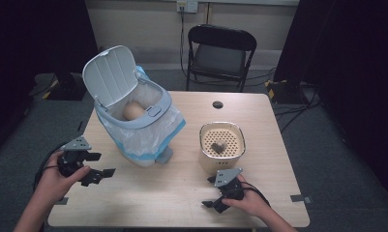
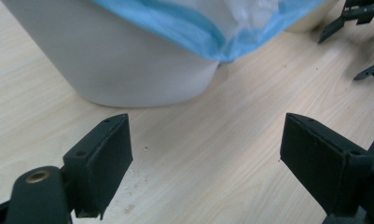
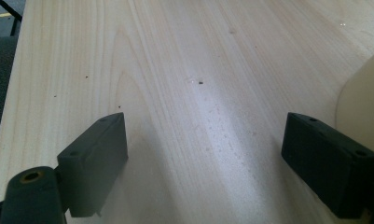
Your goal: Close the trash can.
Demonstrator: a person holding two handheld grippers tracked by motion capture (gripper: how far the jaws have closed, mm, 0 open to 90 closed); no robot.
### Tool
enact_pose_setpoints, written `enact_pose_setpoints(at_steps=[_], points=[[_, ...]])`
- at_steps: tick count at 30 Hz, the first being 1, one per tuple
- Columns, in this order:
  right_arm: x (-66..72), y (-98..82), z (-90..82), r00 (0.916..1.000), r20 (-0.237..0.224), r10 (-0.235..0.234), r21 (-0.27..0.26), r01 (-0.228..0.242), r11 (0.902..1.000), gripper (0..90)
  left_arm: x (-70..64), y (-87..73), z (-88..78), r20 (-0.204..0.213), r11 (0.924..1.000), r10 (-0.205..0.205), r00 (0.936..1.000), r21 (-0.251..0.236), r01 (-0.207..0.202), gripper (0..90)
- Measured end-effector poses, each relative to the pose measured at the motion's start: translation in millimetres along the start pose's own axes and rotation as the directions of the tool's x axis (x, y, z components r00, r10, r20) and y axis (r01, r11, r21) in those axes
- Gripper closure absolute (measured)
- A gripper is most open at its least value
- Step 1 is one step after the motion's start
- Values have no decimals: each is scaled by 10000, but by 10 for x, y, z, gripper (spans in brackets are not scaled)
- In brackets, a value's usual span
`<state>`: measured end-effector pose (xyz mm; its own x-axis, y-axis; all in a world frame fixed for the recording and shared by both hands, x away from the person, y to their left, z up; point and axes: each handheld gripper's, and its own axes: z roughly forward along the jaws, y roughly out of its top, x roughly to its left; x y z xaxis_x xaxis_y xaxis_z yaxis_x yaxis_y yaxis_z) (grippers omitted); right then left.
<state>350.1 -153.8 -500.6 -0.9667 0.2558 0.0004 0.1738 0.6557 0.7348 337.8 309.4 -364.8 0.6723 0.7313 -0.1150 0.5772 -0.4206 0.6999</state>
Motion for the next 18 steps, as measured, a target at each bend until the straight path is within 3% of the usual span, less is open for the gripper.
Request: enact_pose_setpoints(at_steps=[8, 13, 18], points=[[1, 0, 1, 10000, 15, 8, -9, -8, 10000, 135, 75, 222, -191, -130, 9998, 22, 9999, 197, -20, 163], [-3, 0, 3, 10000, 47, -37, -41, 37, 10000, 135, 111, 337, -299, -176, 9997, -86, 9998, -250, 81, 164], [-3, 0, 3, 10000, 46, -35, -41, 36, 10000, 135, 146, 461, -384, -250, 9995, -118, 9996, -300, 110, 164]])
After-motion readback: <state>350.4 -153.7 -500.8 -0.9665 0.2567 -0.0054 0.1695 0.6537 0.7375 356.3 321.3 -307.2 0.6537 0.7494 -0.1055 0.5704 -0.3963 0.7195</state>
